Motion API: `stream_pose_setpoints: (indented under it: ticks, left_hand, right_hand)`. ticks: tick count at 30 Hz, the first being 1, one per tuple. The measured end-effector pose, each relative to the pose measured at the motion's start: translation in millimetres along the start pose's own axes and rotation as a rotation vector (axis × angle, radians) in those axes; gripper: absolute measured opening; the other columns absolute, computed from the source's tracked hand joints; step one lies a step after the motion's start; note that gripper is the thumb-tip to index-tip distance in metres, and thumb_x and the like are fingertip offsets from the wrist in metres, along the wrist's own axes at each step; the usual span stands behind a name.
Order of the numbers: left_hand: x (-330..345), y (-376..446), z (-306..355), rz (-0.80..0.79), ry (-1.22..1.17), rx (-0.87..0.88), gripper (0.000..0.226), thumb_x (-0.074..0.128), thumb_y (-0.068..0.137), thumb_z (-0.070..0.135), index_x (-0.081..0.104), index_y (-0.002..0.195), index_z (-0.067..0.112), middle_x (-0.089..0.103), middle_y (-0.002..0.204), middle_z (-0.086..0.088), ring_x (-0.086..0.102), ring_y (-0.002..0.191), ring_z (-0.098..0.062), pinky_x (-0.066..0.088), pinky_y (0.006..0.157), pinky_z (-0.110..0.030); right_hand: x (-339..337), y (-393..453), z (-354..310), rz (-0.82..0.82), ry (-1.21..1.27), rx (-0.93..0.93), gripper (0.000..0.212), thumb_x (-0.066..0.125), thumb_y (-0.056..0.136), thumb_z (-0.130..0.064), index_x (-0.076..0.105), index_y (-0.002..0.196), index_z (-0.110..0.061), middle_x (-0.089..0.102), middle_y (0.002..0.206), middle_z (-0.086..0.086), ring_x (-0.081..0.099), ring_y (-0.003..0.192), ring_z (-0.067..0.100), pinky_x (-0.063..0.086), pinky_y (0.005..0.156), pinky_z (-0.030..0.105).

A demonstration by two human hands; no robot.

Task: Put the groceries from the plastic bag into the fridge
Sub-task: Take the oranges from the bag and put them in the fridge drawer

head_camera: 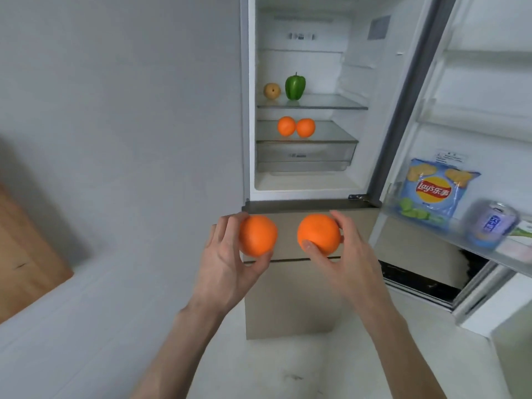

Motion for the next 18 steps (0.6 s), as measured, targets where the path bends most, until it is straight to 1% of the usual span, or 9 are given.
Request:
stream_pose_setpoints:
  ticks: [2, 5, 10, 14, 18]
  left_hand:
    - [20, 20, 3, -0.008, -0.01, 0.015, 0.067, 0.085, 0.078, 0.04, 0.048, 0.132, 0.025, 0.053, 0.124, 0.008, 0.052, 0.108, -0.014, 0.05, 0.083, -0.031]
    - [51, 49, 3, -0.022, -0.02, 0.032, 0.069, 0.085, 0.078, 0.041, 0.048, 0.134, 0.025, 0.053, 0.126, 0.008, 0.052, 0.11, -0.016, 0.051, 0.085, -0.032]
    - [105, 101, 2, -0.035, -0.027, 0.036, 0.068, 0.085, 0.079, 0.043, 0.048, 0.133, 0.027, 0.051, 0.125, 0.012, 0.051, 0.111, -0.013, 0.052, 0.087, -0.033]
    - [143, 148, 5, -0.038, -0.008, 0.041, 0.07, 0.086, 0.077, 0.044, 0.046, 0.133, 0.029, 0.048, 0.125, 0.017, 0.047, 0.108, -0.006, 0.054, 0.082, -0.032]
    - [180, 188, 3, -0.027, 0.002, 0.029, 0.072, 0.087, 0.076, 0.044, 0.046, 0.134, 0.03, 0.052, 0.129, 0.011, 0.049, 0.11, -0.007, 0.055, 0.082, -0.035]
  right_hand:
    - [-3, 18, 15, 0.002, 0.001, 0.02, 0.077, 0.074, 0.085, -0.057, 0.036, 0.149, -0.036, 0.052, 0.143, -0.009, 0.058, 0.118, 0.021, 0.051, 0.097, 0.049]
    - [-6, 48, 38, 0.015, 0.0, 0.037, 0.078, 0.073, 0.085, -0.058, 0.035, 0.15, -0.038, 0.051, 0.145, -0.008, 0.057, 0.119, 0.021, 0.05, 0.101, 0.048]
    - [-7, 105, 79, 0.031, 0.021, 0.047, 0.076, 0.075, 0.084, -0.055, 0.039, 0.149, -0.037, 0.049, 0.145, -0.005, 0.056, 0.118, 0.023, 0.051, 0.097, 0.045]
    - [-7, 156, 109, 0.044, 0.067, 0.065, 0.076, 0.076, 0.084, -0.055, 0.039, 0.148, -0.038, 0.048, 0.144, -0.007, 0.056, 0.117, 0.02, 0.052, 0.095, 0.043]
    - [-7, 206, 138, 0.046, 0.086, 0.052, 0.077, 0.078, 0.083, -0.054, 0.04, 0.147, -0.039, 0.046, 0.145, -0.009, 0.056, 0.116, 0.016, 0.05, 0.088, 0.033]
Point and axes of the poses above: each hand's wrist, its own y-axis towards the middle knuckle, its own x-axis out of the palm, z = x × y, the point moved 5 cm from there along y, towards the middle knuckle
